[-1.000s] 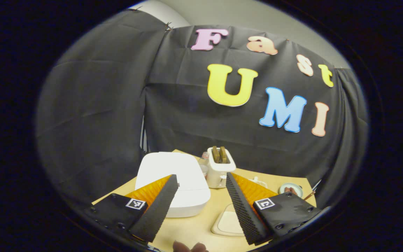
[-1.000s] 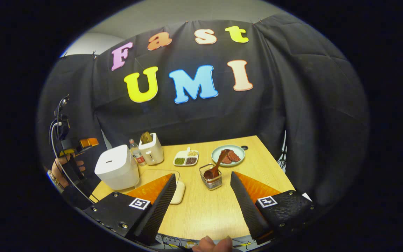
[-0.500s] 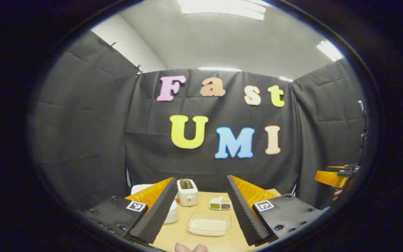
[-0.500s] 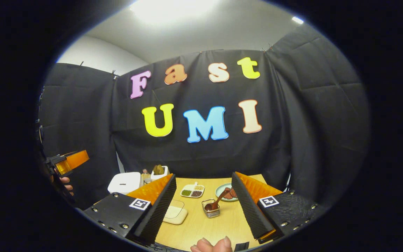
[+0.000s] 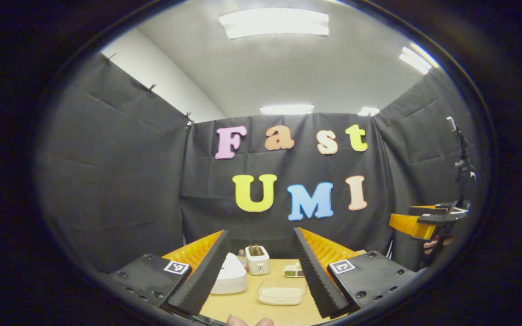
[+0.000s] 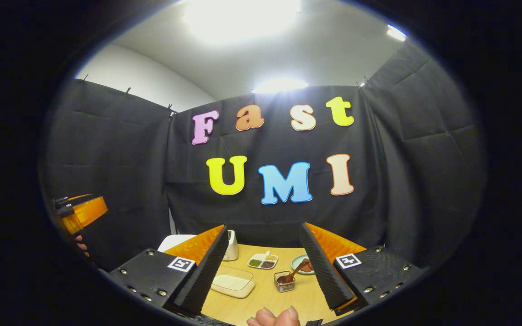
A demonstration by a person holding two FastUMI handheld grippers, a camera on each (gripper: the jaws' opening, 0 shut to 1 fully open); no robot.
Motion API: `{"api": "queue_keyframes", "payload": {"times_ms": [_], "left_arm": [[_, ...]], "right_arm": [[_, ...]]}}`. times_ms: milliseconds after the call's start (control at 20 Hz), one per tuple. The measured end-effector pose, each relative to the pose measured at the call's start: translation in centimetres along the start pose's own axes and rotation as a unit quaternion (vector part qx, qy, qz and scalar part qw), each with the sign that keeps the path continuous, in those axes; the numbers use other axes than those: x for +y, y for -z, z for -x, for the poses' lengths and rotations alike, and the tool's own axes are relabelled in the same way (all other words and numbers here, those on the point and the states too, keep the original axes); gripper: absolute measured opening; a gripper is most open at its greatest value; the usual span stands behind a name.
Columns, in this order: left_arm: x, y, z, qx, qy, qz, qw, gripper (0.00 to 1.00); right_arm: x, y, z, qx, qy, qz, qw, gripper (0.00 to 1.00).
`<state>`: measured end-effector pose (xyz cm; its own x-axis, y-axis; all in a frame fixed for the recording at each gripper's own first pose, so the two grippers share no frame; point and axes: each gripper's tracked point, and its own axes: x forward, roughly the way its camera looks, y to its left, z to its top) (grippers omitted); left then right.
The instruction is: Close the left gripper, press the button to open the rice cooker; take a wooden spoon from the chopstick holder with the right hand, scoop a spoonful of rice and pour it into the rice cooker, then put the wooden spoon back into the chopstick holder.
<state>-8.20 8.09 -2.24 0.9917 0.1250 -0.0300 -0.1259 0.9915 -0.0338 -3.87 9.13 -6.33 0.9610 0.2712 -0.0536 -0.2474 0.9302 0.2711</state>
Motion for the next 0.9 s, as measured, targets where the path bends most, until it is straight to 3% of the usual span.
{"api": "queue_keyframes", "payload": {"times_ms": [300,400,500,900], "left_arm": [[3.1,1.0,2.0,0.010,0.002,0.046,0.999,0.94],[4.6,0.4,2.0,0.008,-0.001,0.044,0.999,0.99],[5.4,0.2,1.9,0.006,-0.001,0.043,0.999,0.96],[6.4,2.0,0.5,0.025,0.003,0.058,0.998,0.94]], "right_arm": [[4.8,-2.2,-1.2,-0.030,-0.012,0.012,0.999,0.97],[5.4,-2.2,-1.6,-0.031,-0.010,0.017,0.999,0.97],[6.5,-1.8,-1.7,-0.026,-0.014,0.019,0.999,0.97],[5.6,-1.0,-1.9,-0.018,0.004,0.024,1.000,0.97]]}}
